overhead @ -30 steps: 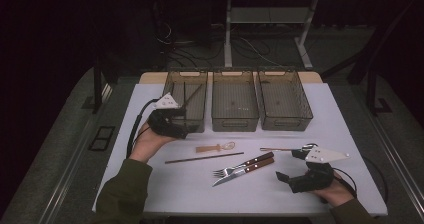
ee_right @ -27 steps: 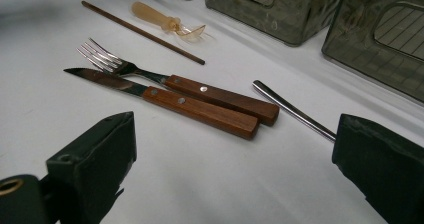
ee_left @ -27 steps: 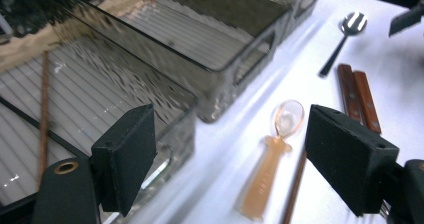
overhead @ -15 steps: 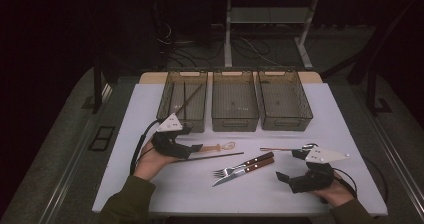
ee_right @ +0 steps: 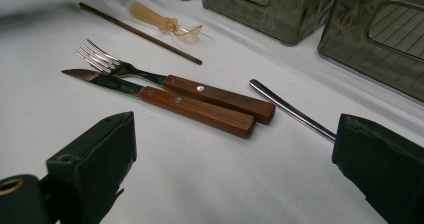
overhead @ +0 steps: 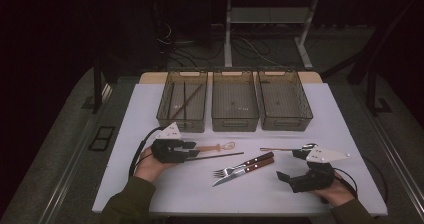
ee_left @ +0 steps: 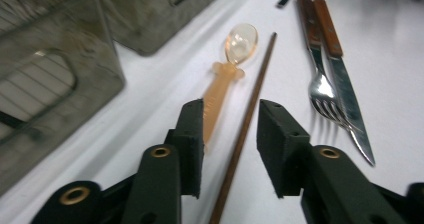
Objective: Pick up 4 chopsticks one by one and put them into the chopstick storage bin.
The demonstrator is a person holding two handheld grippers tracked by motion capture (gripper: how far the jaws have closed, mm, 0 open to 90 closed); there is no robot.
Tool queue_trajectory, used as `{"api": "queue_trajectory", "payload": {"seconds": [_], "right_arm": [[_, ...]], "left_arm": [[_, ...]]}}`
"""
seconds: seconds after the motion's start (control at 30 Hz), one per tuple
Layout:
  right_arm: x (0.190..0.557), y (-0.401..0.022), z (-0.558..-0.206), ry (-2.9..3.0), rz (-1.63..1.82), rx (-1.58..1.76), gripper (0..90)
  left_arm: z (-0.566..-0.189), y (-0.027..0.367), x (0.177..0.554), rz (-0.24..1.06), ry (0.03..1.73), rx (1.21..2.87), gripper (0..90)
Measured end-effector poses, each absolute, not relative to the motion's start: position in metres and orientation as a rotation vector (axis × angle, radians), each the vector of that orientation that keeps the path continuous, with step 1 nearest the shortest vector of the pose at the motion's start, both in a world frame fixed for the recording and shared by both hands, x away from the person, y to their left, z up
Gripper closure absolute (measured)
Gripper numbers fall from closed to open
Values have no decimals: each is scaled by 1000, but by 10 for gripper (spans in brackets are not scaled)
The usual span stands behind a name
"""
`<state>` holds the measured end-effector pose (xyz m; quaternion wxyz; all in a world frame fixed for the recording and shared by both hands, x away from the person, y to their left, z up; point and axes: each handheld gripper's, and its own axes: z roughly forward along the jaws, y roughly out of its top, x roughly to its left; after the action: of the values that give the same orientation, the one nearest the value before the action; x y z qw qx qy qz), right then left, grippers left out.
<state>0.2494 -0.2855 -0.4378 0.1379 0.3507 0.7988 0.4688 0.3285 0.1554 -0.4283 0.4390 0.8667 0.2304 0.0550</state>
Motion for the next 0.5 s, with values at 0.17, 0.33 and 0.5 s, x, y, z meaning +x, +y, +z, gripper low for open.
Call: {"api": "queue_trajectory", "payload": {"seconds": [0.17,0.33,0.5], "right_arm": [[250,-286,-438,2310,1359,1016,41],[250,-286,-438,2308,1362,1021,41],[250,-287,-438,2308,1361,1025,41]], "left_arm": [[-434,152,329,107,552,2206,699],[-439,149,331,88,539,2245,735],[-442,149,332,71,534,2264,761]]}}
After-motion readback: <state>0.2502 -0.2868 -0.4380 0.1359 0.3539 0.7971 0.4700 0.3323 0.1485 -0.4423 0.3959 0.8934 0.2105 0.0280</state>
